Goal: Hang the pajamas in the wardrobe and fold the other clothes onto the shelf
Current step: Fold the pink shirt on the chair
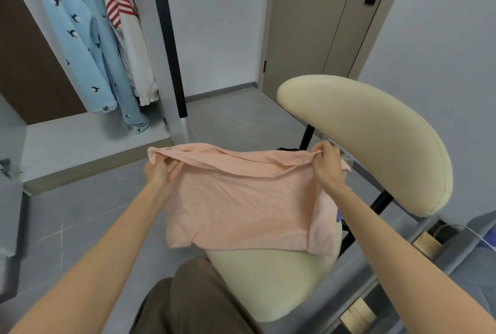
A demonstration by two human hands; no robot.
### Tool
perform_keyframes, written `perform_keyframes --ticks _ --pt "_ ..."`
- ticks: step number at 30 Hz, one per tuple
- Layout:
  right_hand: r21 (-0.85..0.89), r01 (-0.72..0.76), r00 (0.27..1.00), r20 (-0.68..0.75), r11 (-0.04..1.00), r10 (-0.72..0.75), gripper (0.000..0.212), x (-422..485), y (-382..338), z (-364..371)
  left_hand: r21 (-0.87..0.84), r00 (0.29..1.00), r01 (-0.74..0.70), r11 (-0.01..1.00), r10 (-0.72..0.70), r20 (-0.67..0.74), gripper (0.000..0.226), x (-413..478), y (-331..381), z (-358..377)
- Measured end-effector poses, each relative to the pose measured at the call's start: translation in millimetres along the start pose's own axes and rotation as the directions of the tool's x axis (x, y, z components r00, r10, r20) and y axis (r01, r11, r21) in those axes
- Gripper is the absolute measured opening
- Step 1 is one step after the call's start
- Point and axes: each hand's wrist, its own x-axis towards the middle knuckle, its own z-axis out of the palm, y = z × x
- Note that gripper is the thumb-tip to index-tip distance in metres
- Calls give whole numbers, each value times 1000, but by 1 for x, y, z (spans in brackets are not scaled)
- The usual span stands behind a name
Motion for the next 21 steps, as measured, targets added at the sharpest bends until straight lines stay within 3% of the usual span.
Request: perform_keyframes --ticks 6,9,11,14,16,18,21 --pt "-4 -14 1000 17 1000 14 31 45 12 29 0 994 51 999 -51 100 24 43 -15 36" --pt "-7 7 998 66 1000 -6 34 55 25 42 201 990 53 978 -78 115 22 56 -33 41" --pt "-18 56 992 110 998 -54 40 54 34 50 353 990 29 935 -76 120 43 59 -47 37" --pt "-14 129 974 187 991 -124 56 47 43 57 426 959 -21 904 -102 263 78 51 -67 30" --pt "-52 198 955 234 979 -181 54 39 44 59 575 931 -163 802 -68 359 68 38 -75 31" --pt "-97 271 940 240 958 -242 43 27 44 61 693 879 -376 615 0 477 48 21 -83 33" --pt "-177 352 884 385 919 -265 33 10 45 72 701 753 -563 437 -79 653 41 -4 -106 35"
